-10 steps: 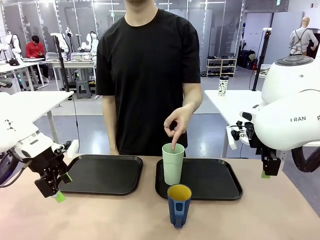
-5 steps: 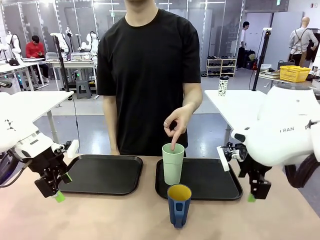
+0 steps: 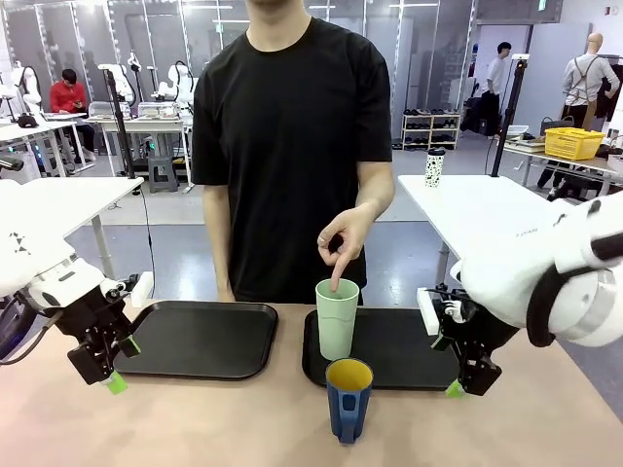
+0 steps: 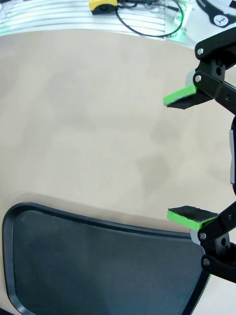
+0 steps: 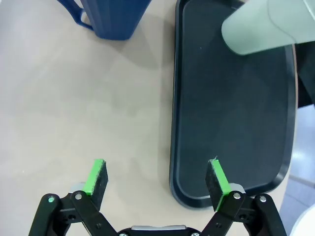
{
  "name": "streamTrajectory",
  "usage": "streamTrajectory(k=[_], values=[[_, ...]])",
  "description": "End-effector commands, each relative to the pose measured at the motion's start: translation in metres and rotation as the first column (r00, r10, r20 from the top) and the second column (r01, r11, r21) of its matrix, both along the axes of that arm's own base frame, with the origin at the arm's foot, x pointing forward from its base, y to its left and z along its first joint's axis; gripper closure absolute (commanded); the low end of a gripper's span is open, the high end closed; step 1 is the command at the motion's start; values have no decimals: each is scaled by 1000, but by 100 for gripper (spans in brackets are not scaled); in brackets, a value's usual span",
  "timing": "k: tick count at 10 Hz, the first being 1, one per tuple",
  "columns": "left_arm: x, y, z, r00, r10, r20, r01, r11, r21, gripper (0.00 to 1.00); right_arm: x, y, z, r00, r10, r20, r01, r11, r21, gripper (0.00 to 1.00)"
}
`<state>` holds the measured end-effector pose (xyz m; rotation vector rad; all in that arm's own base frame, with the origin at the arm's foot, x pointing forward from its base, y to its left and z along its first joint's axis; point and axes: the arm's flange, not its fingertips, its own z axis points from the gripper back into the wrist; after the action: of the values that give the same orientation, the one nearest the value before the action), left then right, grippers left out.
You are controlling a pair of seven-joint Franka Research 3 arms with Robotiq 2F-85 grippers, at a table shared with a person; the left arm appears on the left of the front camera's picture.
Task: Sort and store the cups by type.
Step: Pick up the Handle plastic cup and place it into the empty Flat Tray.
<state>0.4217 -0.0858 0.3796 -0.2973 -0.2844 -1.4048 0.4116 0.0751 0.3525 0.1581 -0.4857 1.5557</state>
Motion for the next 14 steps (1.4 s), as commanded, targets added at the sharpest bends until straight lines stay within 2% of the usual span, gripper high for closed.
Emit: streamTrajectory(k=[1,3,6,7,9,11,12,13,14], values=[[1,1,0,1000,-2,11,2,1000,-4,0,-24,-21,-38,995,99,27,-103,976,194,0],[1,1,0,1000,-2,11,2,1000,-4,0,-25,-31,-50,982,176,63,-186,913,363,0],[1,1,0,1000,-2,11,2,1000,-4,0,-18,-36,-73,972,212,102,-233,807,542,0],[1,1,0,1000,-2,11,2,1000,-4,0,-16,-34,-85,975,207,84,-217,782,585,0],[1,1,0,1000,-2,11,2,1000,-4,0,-10,-32,-100,976,191,106,-213,737,641,0],[1,1,0,1000,-2,11,2,1000,-4,0,-2,-27,-113,985,148,88,-169,736,655,0],[1,1,0,1000,-2,11,2,1000,-4,0,2,-24,-116,993,107,58,-120,773,623,0],[1,1,0,1000,-2,11,2,1000,-4,0,-13,-23,-47,983,172,57,-168,749,641,0],[1,1,0,1000,-2,11,2,1000,-4,0,-13,-23,-47,983,172,57,-168,749,641,0]])
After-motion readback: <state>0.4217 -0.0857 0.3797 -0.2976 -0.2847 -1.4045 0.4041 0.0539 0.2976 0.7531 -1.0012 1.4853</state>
